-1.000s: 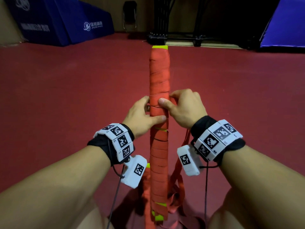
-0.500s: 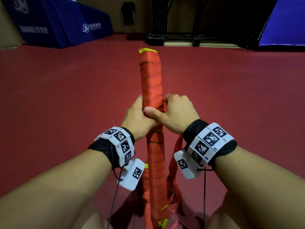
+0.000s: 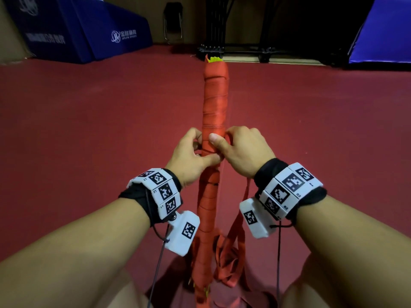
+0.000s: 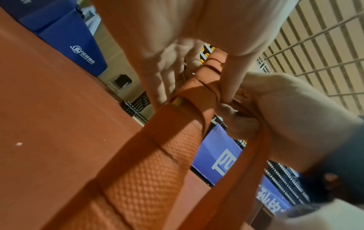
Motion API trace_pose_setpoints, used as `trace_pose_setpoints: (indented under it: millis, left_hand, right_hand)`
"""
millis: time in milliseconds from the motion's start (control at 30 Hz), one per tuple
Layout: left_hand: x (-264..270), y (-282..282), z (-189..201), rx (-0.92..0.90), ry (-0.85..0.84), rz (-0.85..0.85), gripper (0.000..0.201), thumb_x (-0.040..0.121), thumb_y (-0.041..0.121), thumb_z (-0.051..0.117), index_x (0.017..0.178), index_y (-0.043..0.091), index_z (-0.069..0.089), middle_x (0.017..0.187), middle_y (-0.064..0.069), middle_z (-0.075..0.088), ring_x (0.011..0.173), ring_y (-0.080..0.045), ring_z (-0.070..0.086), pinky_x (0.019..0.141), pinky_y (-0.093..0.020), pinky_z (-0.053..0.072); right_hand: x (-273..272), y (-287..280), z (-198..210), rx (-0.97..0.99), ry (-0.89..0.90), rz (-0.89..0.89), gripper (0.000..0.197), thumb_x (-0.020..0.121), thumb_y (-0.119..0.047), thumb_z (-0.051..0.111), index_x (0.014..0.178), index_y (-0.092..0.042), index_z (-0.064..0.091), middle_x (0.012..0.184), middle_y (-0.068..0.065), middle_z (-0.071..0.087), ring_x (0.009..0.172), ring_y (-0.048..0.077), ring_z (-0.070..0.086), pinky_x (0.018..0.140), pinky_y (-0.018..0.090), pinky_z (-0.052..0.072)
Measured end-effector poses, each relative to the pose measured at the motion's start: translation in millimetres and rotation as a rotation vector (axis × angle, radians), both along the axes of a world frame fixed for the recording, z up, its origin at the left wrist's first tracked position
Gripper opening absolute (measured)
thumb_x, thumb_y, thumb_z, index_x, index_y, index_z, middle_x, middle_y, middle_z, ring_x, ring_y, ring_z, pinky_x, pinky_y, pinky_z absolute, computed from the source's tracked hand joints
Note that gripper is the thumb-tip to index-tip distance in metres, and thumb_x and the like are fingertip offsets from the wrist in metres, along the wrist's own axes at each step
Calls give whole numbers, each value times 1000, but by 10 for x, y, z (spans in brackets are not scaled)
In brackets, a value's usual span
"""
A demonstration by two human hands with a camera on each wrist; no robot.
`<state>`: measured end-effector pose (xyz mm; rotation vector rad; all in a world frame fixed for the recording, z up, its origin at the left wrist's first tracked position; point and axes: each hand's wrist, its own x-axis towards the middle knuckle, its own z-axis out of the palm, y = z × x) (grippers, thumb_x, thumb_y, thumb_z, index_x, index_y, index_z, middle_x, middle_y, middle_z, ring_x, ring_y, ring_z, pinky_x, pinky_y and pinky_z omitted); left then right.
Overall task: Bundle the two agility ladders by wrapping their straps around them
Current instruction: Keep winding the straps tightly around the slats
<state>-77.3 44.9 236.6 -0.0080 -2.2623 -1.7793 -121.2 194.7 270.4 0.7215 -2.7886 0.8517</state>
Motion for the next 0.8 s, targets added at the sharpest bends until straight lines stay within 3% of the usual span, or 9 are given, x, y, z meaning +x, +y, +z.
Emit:
trace_pose_setpoints:
  millis: [67, 133, 200, 333, 433, 533, 600, 700, 800]
  left_hand:
    - [-6, -34, -35, -17, -2, 10, 47, 71, 6, 87, 92, 10, 45, 84, -4, 66, 71, -14, 63, 58, -24, 50]
    - [-23, -54, -65, -31, -8, 32, 43, 78, 1, 83, 90, 12, 43, 86, -7, 68, 71, -18, 64, 54, -21, 47]
    - [-49, -72, -90, -27, 6, 60, 43, 80, 0, 82, 92, 12, 42, 84, -6, 68, 68, -16, 63, 55, -24, 49]
    - [-29, -73, -75, -13, 23, 76, 48, 77, -8, 80, 94, 11, 39, 73, 1, 68, 61, -16, 68, 56, -32, 54]
    - [-4, -36, -25, 4, 63, 61, 52, 71, -12, 82, 88, 9, 37, 61, 7, 63, 49, -3, 61, 48, -19, 47]
    - [5, -50, 10, -30, 77, 55, 52, 55, 26, 82, 76, 20, 35, 66, 0, 51, 59, -13, 44, 54, -30, 42]
    - [2, -66, 0, -58, 65, 54, 49, 49, 38, 76, 74, 25, 35, 68, -2, 50, 63, -16, 41, 57, -39, 44]
    - [33, -25, 29, -84, 39, 49, 56, 49, 40, 84, 77, 22, 39, 72, -5, 59, 65, -16, 47, 59, -49, 51]
    - [59, 15, 51, -66, -8, -13, 63, 56, 20, 94, 91, 11, 42, 80, -14, 69, 64, -15, 57, 61, -43, 55]
  right_hand:
    - [7, 1, 26, 23, -37, 2, 55, 94, -66, 44, 66, -20, 52, 79, 13, 67, 82, 37, 63, 74, 42, 52]
    - [19, 12, 72, -10, -87, 67, 53, 99, -57, 48, 64, -18, 55, 67, 8, 68, 69, 29, 68, 69, 37, 55]
    - [48, 6, 106, -128, -194, 148, 44, 102, -42, 51, 69, -14, 57, 60, 6, 69, 52, 22, 69, 57, 32, 57]
    - [56, -18, 102, -197, -248, 222, 32, 105, -30, 50, 77, -15, 57, 63, 8, 70, 44, 17, 65, 45, 26, 50]
    - [7, -16, 60, -36, -102, 220, 33, 103, -38, 50, 75, -22, 56, 66, 0, 69, 60, 12, 65, 61, 26, 46]
    - [23, -15, 32, 42, -54, 187, 36, 91, -59, 58, 85, -23, 61, 71, -1, 62, 70, 23, 60, 63, 32, 43]
    - [25, -24, 6, 52, -27, 156, 46, 84, -69, 60, 79, -23, 59, 68, -1, 57, 68, 24, 57, 60, 31, 38]
    - [-13, -25, 3, 29, 9, 94, 52, 86, -69, 57, 74, -18, 60, 66, 3, 56, 68, 29, 57, 59, 33, 38]
    - [-44, -9, 24, 23, 6, 65, 53, 90, -65, 52, 77, -15, 64, 69, 7, 60, 72, 33, 58, 62, 36, 41]
